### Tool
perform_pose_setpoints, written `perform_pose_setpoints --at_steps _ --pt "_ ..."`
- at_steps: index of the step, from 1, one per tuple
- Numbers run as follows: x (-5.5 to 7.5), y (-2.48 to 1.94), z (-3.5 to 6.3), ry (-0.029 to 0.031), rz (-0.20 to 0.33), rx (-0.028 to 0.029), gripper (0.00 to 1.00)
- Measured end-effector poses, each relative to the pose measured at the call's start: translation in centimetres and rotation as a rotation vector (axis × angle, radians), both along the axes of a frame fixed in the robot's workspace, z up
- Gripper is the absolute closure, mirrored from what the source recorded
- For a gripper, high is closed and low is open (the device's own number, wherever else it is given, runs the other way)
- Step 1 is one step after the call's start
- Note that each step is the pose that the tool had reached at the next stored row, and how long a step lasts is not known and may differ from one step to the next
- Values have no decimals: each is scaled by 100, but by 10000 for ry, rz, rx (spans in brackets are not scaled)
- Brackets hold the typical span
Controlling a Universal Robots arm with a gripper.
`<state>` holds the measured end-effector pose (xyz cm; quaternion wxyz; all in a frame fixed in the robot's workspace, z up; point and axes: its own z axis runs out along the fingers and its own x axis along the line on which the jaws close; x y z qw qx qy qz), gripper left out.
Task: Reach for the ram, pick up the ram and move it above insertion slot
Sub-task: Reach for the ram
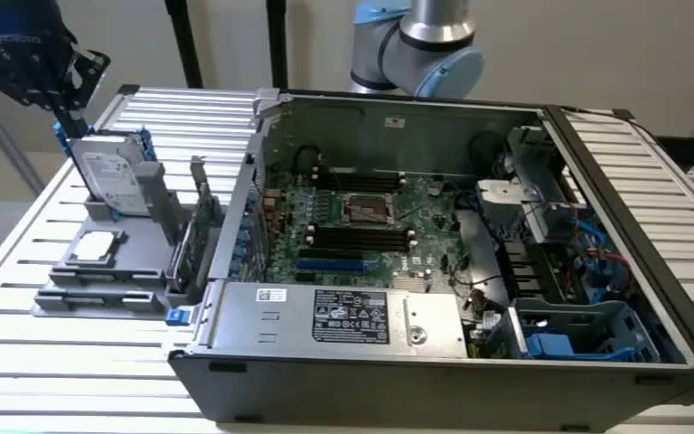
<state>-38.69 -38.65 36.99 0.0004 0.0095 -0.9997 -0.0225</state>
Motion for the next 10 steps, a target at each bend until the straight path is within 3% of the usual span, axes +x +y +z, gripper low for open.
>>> perform_pose_setpoints --at_steps 10 --pt "0 0 0 0 0 11 89"
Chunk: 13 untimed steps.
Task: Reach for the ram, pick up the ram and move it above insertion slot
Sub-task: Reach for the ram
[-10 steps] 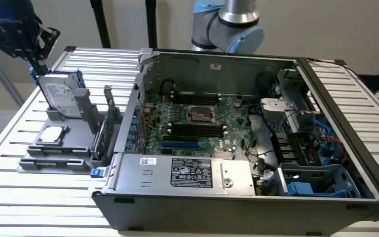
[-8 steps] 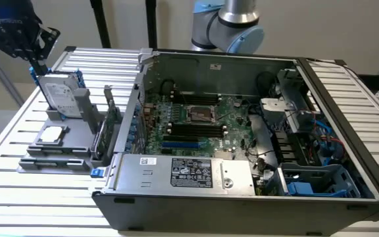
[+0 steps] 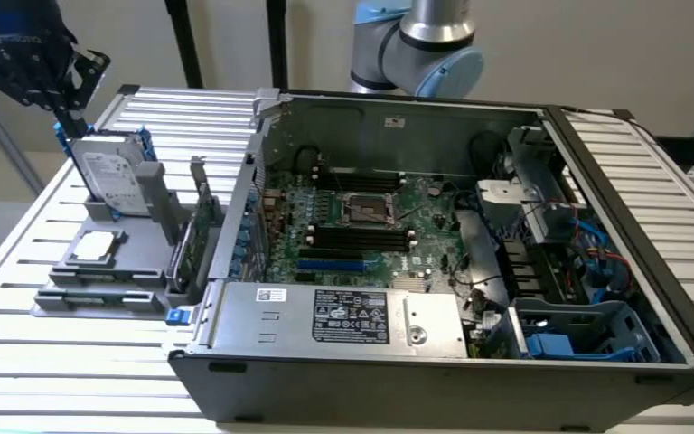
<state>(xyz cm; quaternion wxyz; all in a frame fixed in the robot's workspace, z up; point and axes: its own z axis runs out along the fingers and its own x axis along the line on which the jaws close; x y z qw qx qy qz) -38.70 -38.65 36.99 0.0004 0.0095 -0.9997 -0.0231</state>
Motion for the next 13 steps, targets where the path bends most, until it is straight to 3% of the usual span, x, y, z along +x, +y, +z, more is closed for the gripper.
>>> perform_pose_setpoints --at_steps 5,13 --pt "1 -28 0 1 0 3 89" --pt "20 -288 -6 5 0 -22 89"
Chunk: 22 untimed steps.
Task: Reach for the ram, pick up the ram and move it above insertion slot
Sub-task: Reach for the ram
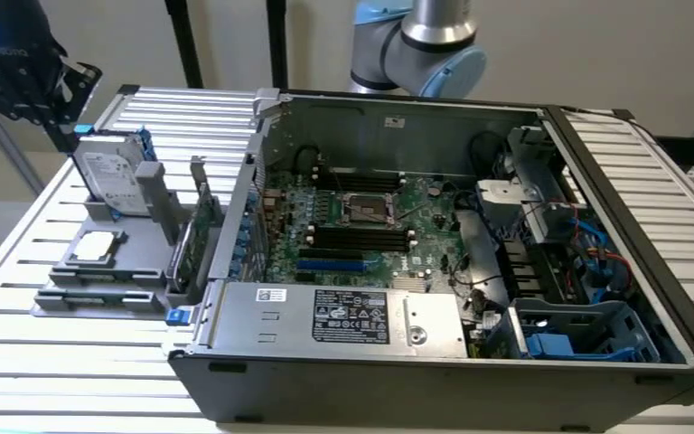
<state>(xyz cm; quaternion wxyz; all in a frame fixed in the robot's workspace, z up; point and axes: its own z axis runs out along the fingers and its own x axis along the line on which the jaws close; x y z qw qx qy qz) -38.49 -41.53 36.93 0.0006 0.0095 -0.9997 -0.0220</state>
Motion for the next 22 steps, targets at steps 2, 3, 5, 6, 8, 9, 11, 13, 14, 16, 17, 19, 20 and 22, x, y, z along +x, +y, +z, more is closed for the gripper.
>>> perform_pose_setpoints --at_steps 2,3,5,6,8,9,11,13,14,16,17,19,20,22 --pt "6 -60 -3 1 0 -23 89" --pt "8 -83 -5 1 1 -39 89" --pt "12 -120 -12 2 8 -76 89" --pt "13 -135 -18 2 14 -100 89" --pt "16 -162 -30 3 27 -160 89" --pt "16 -177 -36 3 33 -190 89" --pt "17 -211 -49 4 43 -234 89" --pt "16 -247 -60 4 49 -273 89" --pt "16 -267 -66 4 51 -286 89" --pt "16 -313 -77 5 53 -305 89" --pt "17 -342 -83 5 55 -308 89" --pt "16 -397 -96 5 55 -315 89" --pt "16 -424 -104 4 55 -318 89" --pt "16 -473 -122 5 56 -323 89"
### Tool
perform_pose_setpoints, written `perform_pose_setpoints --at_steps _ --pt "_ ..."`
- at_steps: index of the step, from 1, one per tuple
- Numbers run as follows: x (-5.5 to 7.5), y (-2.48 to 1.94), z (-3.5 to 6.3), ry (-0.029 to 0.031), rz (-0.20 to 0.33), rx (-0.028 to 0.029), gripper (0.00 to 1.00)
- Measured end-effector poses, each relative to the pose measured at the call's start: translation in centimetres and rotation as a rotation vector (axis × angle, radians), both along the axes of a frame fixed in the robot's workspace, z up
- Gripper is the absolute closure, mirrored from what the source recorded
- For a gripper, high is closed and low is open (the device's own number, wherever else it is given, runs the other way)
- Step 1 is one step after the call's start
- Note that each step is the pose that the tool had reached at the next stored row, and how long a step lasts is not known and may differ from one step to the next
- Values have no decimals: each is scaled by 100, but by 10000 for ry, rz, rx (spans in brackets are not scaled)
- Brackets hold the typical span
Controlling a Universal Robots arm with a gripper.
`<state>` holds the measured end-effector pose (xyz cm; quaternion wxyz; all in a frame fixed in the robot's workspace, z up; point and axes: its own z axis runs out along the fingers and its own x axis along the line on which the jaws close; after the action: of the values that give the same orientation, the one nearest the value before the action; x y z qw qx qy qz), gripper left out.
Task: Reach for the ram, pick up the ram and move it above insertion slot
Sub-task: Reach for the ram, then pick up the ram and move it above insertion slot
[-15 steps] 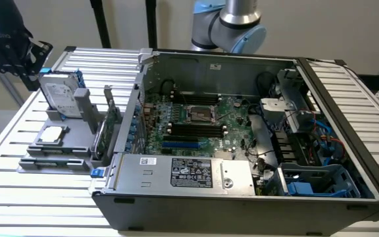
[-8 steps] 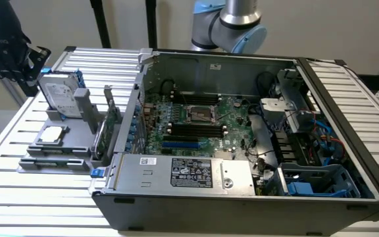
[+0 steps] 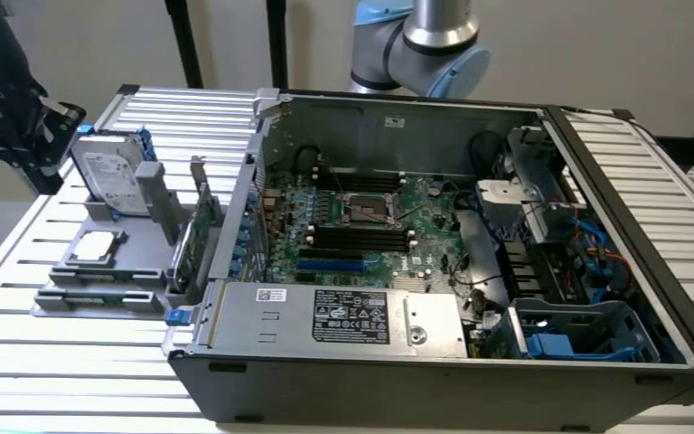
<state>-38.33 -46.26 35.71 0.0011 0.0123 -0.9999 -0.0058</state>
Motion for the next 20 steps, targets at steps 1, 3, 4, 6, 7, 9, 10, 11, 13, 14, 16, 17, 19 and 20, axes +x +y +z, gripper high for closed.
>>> perform_pose_setpoints --at_steps 1,3,4,6,7,9,10,11,13,14,16,17,19,20 --pt "0 -21 -11 -1 0 0 89" --pt "0 -48 -24 -2 0 -1 89" --pt "0 -50 -25 -2 0 0 89" --pt "0 -52 -25 0 -1 -2 89" --pt "0 -53 -26 -1 2 -1 89" --pt "0 -54 -26 -1 186 1 89" --pt "0 -54 -26 1 363 1 89" --pt "0 -54 -26 0 552 0 89" --pt "0 -54 -27 -1 912 1 89" --pt "0 -54 -28 -1 1098 2 89" --pt "0 -54 -28 0 1462 1 89" --pt "0 -54 -29 0 1649 1 89" --pt "0 -54 -30 0 1997 1 89" --pt "0 -54 -30 -1 2193 2 89"
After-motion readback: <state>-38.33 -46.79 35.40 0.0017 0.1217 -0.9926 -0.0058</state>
